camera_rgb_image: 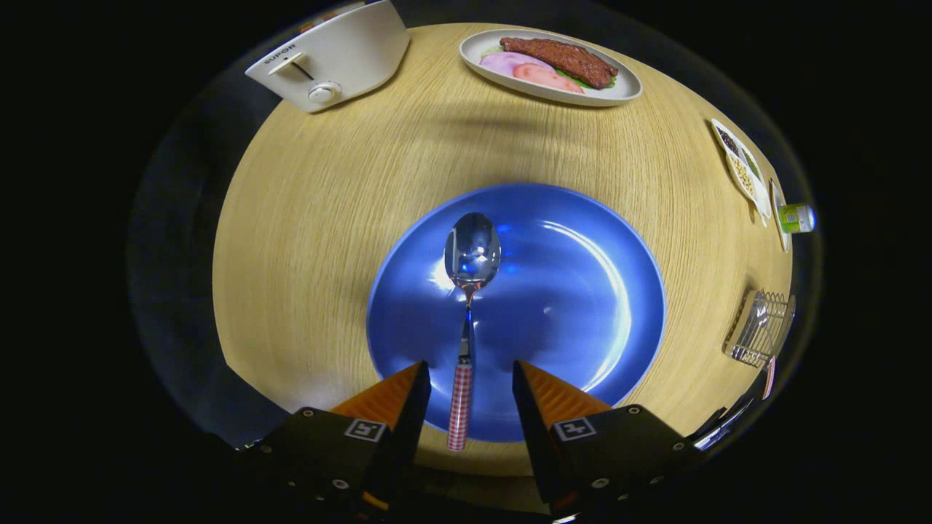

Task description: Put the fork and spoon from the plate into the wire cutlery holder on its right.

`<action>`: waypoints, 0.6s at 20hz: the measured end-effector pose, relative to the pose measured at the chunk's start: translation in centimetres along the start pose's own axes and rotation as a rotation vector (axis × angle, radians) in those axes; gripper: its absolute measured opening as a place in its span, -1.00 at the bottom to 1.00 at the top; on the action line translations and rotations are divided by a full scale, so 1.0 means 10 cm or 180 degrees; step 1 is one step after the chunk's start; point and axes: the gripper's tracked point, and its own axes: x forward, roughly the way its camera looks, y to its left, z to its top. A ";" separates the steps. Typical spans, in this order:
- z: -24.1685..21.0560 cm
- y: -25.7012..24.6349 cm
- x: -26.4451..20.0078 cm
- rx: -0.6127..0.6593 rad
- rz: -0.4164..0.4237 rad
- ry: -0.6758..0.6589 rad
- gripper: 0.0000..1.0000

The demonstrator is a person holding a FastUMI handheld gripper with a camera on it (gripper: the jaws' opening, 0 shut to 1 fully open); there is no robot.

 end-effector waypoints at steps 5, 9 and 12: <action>-0.07 0.03 0.12 0.0128 -0.0117 0.0046 -0.67; -0.01 0.02 0.10 0.0253 -0.0052 -0.0110 -0.82; -0.04 -0.07 -0.02 0.0286 -0.0001 -0.0143 -0.89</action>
